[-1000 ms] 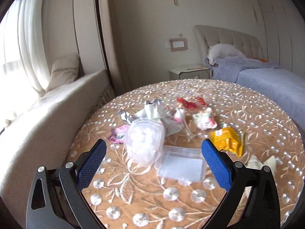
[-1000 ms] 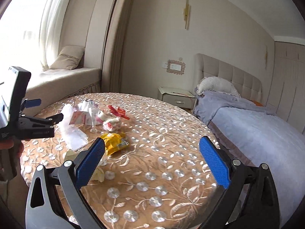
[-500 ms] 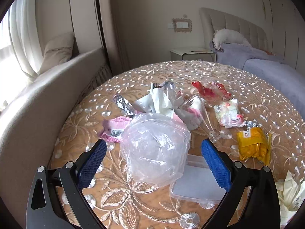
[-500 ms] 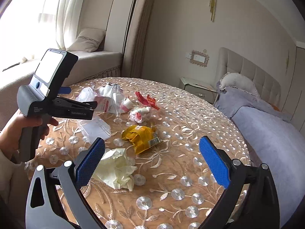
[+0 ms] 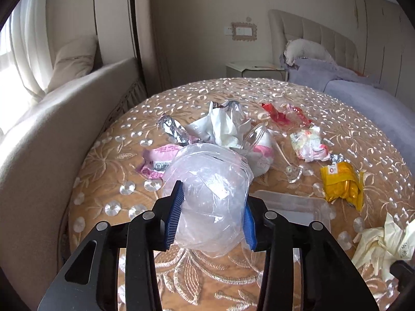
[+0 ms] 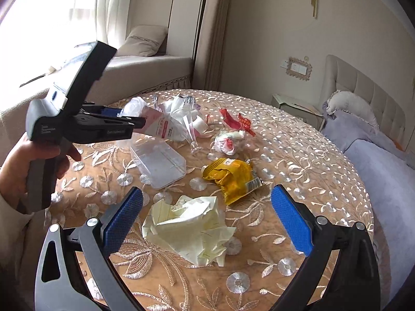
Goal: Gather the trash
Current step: 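Grasp the crumpled pale yellow paper with the right tool, then carry bag and paper to the bin and open both tools over it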
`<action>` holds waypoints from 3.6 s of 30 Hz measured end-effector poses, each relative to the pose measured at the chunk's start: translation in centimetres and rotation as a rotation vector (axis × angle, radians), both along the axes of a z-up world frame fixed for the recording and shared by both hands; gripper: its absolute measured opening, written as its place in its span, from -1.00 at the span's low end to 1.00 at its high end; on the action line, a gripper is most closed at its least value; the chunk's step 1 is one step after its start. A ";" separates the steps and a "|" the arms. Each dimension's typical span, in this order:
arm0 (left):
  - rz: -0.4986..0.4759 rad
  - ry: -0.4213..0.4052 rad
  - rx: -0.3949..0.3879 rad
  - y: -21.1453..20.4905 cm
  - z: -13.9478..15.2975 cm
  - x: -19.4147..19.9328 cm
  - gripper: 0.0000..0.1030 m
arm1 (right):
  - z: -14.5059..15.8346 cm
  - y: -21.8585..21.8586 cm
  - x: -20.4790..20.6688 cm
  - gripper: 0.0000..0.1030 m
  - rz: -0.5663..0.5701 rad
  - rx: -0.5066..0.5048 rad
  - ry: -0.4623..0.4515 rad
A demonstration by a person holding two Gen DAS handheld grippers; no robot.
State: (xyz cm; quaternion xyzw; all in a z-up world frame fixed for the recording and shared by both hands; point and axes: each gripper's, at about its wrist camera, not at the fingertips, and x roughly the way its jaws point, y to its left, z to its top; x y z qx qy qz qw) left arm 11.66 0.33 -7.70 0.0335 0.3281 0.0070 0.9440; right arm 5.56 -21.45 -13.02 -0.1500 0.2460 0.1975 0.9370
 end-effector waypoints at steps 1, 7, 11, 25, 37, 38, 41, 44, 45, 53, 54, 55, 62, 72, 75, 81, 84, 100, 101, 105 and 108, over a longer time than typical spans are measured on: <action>0.000 -0.005 -0.001 0.1 0.2 -0.6 -0.22 | -0.4 0.2 0.2 0.91 0.003 -0.002 0.017; -0.020 -0.036 -0.014 0.7 1.7 -3.4 -0.24 | -2.2 0.9 1.6 0.54 -0.001 0.008 0.141; -0.016 -0.050 -0.031 1.3 2.3 -4.5 -0.25 | -2.9 1.0 1.7 -0.03 0.008 0.013 0.191; -0.054 -0.165 -0.049 1.2 6.5 -9.2 -0.36 | 0.4 0.6 -1.7 -0.14 0.018 0.053 0.067; -0.240 -0.185 -0.059 -5.3 7.3 -11.8 -0.36 | 3.2 -3.5 -5.3 -0.14 -0.059 0.083 -0.045; -0.266 -0.183 -0.057 -6.3 7.2 -12.0 -0.36 | 3.4 -4.1 -5.6 -0.14 -0.076 0.087 -0.055; -0.342 -0.177 -0.053 -9.4 6.8 -12.6 -0.36 | 4.0 -6.2 -6.6 -0.14 -0.122 0.100 -0.077; -0.415 -0.168 -0.052 -12.4 6.2 -13.2 -0.36 | 4.2 -8.1 -7.8 -0.14 -0.169 0.092 -0.100; -0.438 -0.164 -0.053 -13.3 6.0 -13.3 -0.36 | 4.3 -8.9 -8.2 -0.14 -0.186 0.091 -0.107; -0.627 -0.113 -0.051 -21.7 3.9 -14.1 -0.36 | 4.4 -14.9 -10.8 -0.14 -0.336 0.096 -0.145; -0.654 -0.103 -0.051 -22.8 3.6 -14.2 -0.36 | 4.3 -15.8 -11.2 -0.14 -0.360 0.095 -0.149; -0.681 -0.092 -0.047 -24.0 3.3 -14.3 -0.36 | 4.2 -16.6 -11.4 -0.14 -0.378 0.094 -0.150; -0.828 -0.028 -0.014 -31.4 1.0 -14.3 -0.36 | 2.6 -22.3 -12.6 -0.14 -0.527 0.117 -0.140; -0.977 0.056 0.050 -40.3 -3.8 -13.8 -0.36 | -1.3 -28.2 -12.6 -0.14 -0.655 0.156 -0.072; -0.999 0.084 0.068 -42.4 -5.3 -13.6 -0.36 | -2.8 -29.8 -12.1 -0.14 -0.672 0.175 -0.041; -1.062 0.175 0.071 -45.8 -8.5 -13.1 -0.36 | -6.0 -33.0 -11.3 -0.14 -0.731 0.203 0.036; -1.102 0.230 0.065 -47.6 -10.1 -12.9 -0.36 | -7.1 -34.4 -11.0 -0.14 -0.772 0.193 0.065; -1.104 0.182 0.279 -48.4 -12.1 -14.1 0.91 | -11.0 -37.0 -9.0 -0.14 -0.836 0.198 0.184; -1.099 0.170 0.279 -47.8 -11.7 -14.3 0.91 | -11.1 -37.0 -8.8 -0.14 -0.834 0.204 0.187; -1.118 0.142 0.255 -44.9 -9.8 -15.5 0.90 | -11.6 -36.6 -8.0 -0.13 -0.818 0.209 0.210; -1.090 0.094 0.227 -42.4 -8.1 -16.1 0.90 | -12.1 -35.9 -7.4 0.08 -0.806 0.196 0.228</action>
